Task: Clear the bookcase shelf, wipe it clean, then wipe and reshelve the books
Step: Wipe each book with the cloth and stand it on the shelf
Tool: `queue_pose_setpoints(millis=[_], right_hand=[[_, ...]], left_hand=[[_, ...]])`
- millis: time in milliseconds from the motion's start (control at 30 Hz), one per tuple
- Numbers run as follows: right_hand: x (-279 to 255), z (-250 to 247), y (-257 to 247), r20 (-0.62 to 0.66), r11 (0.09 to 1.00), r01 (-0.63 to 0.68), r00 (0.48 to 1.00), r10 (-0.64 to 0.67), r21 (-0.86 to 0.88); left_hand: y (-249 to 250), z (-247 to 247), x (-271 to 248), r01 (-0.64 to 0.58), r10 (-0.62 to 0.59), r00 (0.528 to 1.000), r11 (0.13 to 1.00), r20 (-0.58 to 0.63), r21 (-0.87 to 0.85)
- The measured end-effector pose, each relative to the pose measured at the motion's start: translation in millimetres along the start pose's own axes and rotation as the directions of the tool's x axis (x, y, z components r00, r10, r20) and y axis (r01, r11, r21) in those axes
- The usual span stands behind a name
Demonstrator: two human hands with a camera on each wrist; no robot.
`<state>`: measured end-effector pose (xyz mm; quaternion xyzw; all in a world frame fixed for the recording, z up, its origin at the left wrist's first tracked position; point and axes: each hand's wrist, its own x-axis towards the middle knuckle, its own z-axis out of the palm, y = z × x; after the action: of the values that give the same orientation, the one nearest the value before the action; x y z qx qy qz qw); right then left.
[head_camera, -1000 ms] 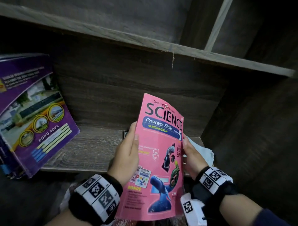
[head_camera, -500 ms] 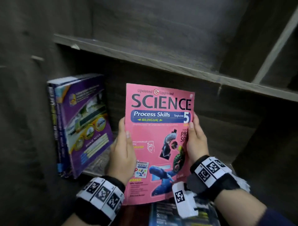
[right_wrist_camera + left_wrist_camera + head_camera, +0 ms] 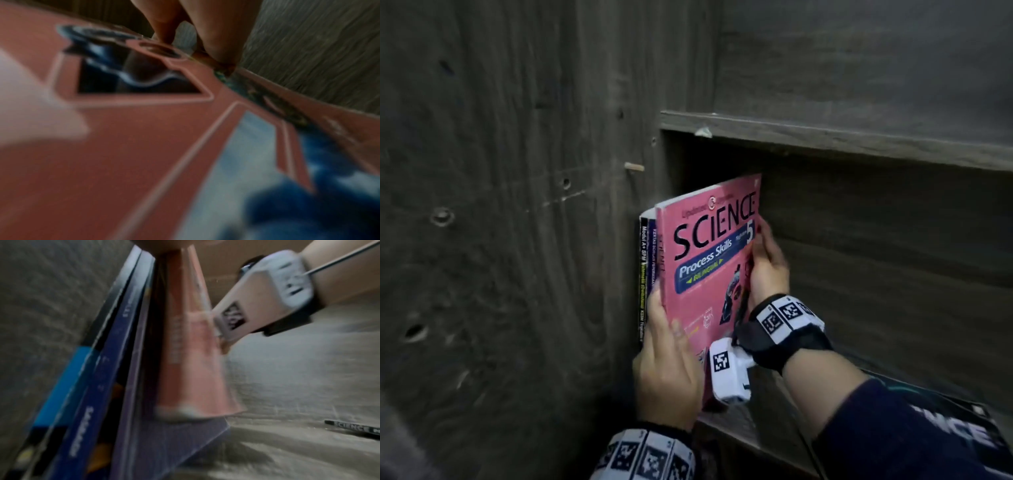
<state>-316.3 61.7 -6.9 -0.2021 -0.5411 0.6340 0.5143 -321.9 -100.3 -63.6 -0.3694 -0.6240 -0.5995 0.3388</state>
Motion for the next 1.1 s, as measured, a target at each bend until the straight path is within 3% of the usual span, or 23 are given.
queue_pose_setpoints(millis=[200, 500, 633, 733, 867, 1000, 1100], right_hand=[[8.5, -0.2, 23.0, -0.014, 0.998, -0.044, 0.999, 0.045, 0.033], [12.5, -8.6, 20.3, 0.117, 0.986, -0.065, 0.990, 0.084, -0.156], [10.5, -7.9, 26.6, 0.128, 0.966, 0.009, 0.991, 0.025, -0.260], [10.4, -6.8, 33.1, 0.141, 0.918, 0.049, 0.990, 0.007, -0.393], [11.4, -8.2, 35.9, 0.137, 0.893, 0.064, 0.991, -0.003, -0.445], [10.4, -16.8, 50.0, 0.081, 0.819, -0.003, 0.995, 0.060, -0.573], [-1.7, -27.8, 65.4, -0.024, 0.716, -0.165, 0.979, 0.203, -0.679]], left_hand=[[1.4, 6.0, -6.0, -0.056, 0.056, 0.998, 0.993, -0.001, 0.104], [4.1, 17.6, -19.9, -0.020, 0.022, 1.000, 0.988, -0.011, 0.156], [1.4, 21.1, -20.7, -0.016, 0.022, 0.999, 0.987, -0.035, 0.159], [-7.3, 19.1, -24.9, -0.105, 0.105, 0.994, 0.977, 0.013, 0.186], [-10.3, 16.1, -21.7, -0.178, 0.175, 0.984, 0.963, 0.033, 0.204], [-2.1, 12.8, -20.6, -0.201, 0.204, 0.979, 0.956, 0.005, 0.214], [-0.8, 10.2, -28.1, -0.219, 0.218, 0.975, 0.945, 0.034, 0.241]])
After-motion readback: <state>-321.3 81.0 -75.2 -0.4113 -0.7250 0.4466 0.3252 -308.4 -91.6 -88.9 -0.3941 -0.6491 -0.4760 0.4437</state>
